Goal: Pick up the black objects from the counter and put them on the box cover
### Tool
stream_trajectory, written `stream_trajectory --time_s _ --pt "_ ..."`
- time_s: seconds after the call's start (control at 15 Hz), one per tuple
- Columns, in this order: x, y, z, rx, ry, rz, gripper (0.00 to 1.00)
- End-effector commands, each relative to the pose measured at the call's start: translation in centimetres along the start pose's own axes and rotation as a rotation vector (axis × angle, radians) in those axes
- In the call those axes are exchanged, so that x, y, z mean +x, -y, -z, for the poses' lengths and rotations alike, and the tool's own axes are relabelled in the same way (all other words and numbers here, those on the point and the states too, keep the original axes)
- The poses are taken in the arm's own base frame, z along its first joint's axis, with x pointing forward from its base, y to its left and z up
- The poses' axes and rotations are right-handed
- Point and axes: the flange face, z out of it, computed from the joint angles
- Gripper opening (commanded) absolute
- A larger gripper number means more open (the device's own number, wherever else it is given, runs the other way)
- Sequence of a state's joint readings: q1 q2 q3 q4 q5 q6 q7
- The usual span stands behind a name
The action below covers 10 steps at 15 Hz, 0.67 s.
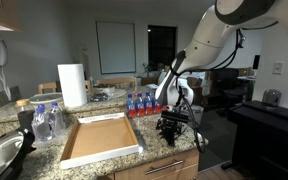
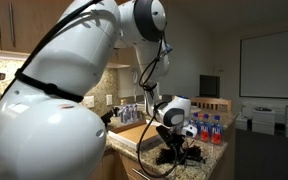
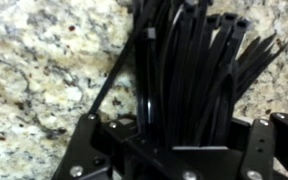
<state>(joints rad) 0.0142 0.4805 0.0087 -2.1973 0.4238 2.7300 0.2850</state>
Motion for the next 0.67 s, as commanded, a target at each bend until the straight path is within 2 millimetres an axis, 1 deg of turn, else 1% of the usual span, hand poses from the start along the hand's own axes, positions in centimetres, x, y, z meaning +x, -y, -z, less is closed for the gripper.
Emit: stream_trajectory --time_s 0.0,0.2,0.33,0.6 --pt "-0.1 0.7 -0.3 -0.001 0.014 0.006 0.08" --pt "0.2 1.0 0.4 0.005 0.008 0.009 0.02" --pt "0.4 1.1 0.9 0.006 -0.003 0.010 0.08" --pt "0.5 1.4 1.9 0.009 -0.029 0.019 0.09"
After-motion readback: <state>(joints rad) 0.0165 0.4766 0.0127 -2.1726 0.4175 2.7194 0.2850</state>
